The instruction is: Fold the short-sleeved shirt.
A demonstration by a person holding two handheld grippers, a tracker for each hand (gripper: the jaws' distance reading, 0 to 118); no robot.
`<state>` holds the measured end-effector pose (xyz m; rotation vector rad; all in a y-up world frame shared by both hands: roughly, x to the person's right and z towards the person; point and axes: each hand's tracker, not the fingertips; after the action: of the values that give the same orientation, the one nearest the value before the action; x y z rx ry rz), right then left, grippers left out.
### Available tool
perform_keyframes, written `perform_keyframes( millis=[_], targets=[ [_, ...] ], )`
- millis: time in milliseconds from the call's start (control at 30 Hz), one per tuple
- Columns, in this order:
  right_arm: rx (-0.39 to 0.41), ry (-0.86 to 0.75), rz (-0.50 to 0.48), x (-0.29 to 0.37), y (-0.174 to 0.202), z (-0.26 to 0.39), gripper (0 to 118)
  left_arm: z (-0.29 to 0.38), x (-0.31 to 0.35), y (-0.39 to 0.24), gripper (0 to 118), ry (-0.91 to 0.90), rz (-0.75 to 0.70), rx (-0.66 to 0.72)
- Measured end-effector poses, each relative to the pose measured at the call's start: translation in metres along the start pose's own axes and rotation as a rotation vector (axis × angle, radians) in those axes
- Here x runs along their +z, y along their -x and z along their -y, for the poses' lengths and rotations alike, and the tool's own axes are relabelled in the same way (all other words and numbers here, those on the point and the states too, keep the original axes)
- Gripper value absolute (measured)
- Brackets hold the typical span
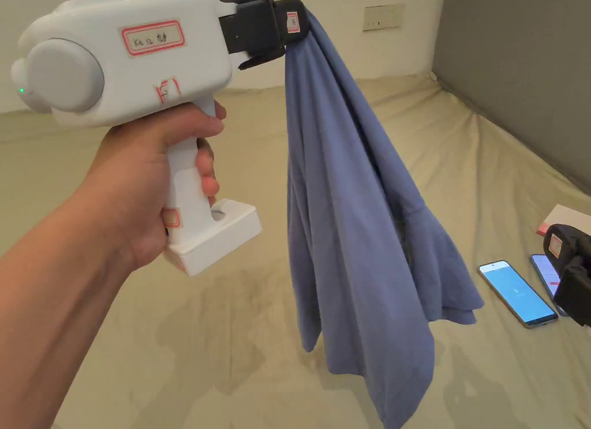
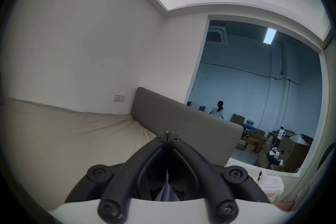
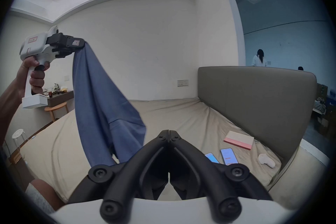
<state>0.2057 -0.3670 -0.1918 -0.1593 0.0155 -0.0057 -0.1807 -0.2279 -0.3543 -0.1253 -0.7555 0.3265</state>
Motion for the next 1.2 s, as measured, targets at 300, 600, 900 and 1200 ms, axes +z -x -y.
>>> perform_keyframes(
  millis=[300, 600, 900, 1200],
  targets=[
    [-0.004, 0.021, 0.026, -0.028, -0.005, 0.012, 0, 0.095, -0.052, 0.076, 0, 0.162, 0.003, 0.058],
    [0.030, 0.063, -0.023, -0.055, 0.021, 0.023, 0, 0.187, 0.021, 0.183, 0, 0.320, -0.271, 0.144],
    [0.051, 0.095, -0.081, -0.077, 0.053, 0.031, 0, 0.211, 0.137, 0.257, 0, 0.403, -0.484, 0.192],
    [0.073, 0.119, -0.125, -0.091, 0.083, 0.036, 0, 0.252, 0.178, 0.299, 0, 0.562, -0.598, 0.229]
  ],
)
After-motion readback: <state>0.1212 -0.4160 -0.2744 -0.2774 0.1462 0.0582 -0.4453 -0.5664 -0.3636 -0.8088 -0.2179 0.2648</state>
